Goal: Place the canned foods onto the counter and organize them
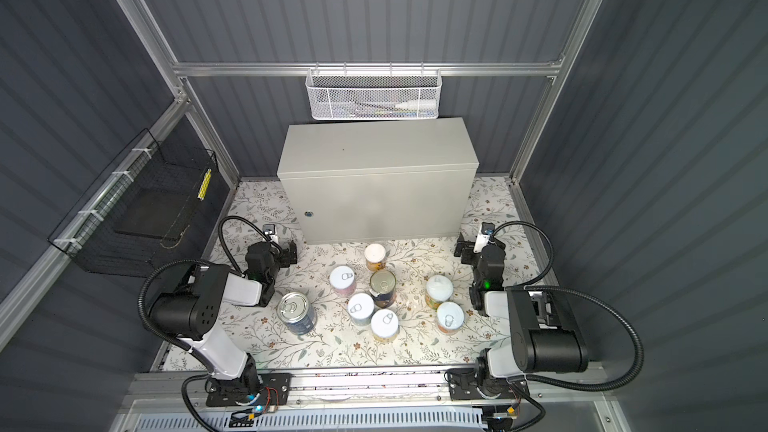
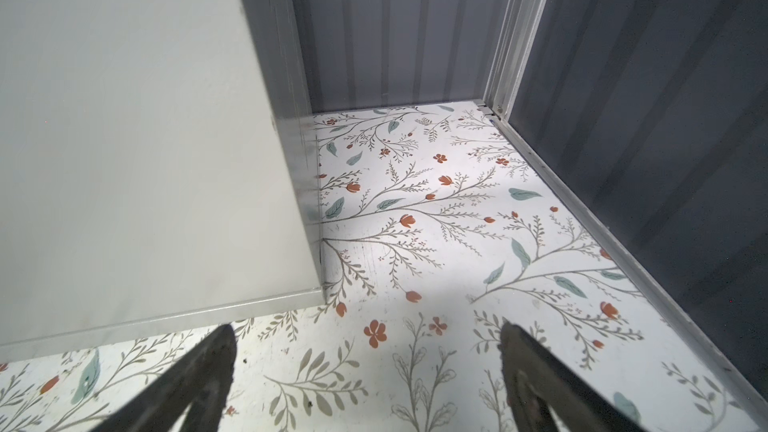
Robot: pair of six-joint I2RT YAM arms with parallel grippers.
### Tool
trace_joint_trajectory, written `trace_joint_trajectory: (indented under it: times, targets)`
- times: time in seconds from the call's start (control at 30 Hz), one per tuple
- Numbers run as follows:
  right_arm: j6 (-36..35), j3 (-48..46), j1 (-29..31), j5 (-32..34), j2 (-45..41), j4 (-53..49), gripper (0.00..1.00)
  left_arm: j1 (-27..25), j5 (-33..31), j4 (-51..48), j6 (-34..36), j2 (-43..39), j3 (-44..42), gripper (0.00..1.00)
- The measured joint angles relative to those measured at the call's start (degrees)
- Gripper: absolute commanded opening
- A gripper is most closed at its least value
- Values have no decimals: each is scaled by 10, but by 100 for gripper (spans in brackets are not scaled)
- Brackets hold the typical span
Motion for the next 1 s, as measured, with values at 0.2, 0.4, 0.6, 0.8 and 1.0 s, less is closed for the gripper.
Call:
trace_joint_trajectory:
  times: [0.2, 0.4, 0.6, 0.8, 1.0]
  targets:
    - [3, 1, -5, -2, 0, -5, 99, 0, 0, 0, 0, 0, 0, 100]
    - [11, 2, -16, -6, 0, -14, 99, 0, 0, 0, 0, 0, 0, 100]
    - [18, 2, -29, -26, 0, -17, 99, 0, 0, 0, 0, 0, 0, 100]
    - [23, 3, -32, -30, 0, -18, 99, 3, 11, -8, -1, 0, 2, 100]
    - [28, 2, -30, -15, -4, -19, 99, 6, 15, -31, -5, -10, 5, 100]
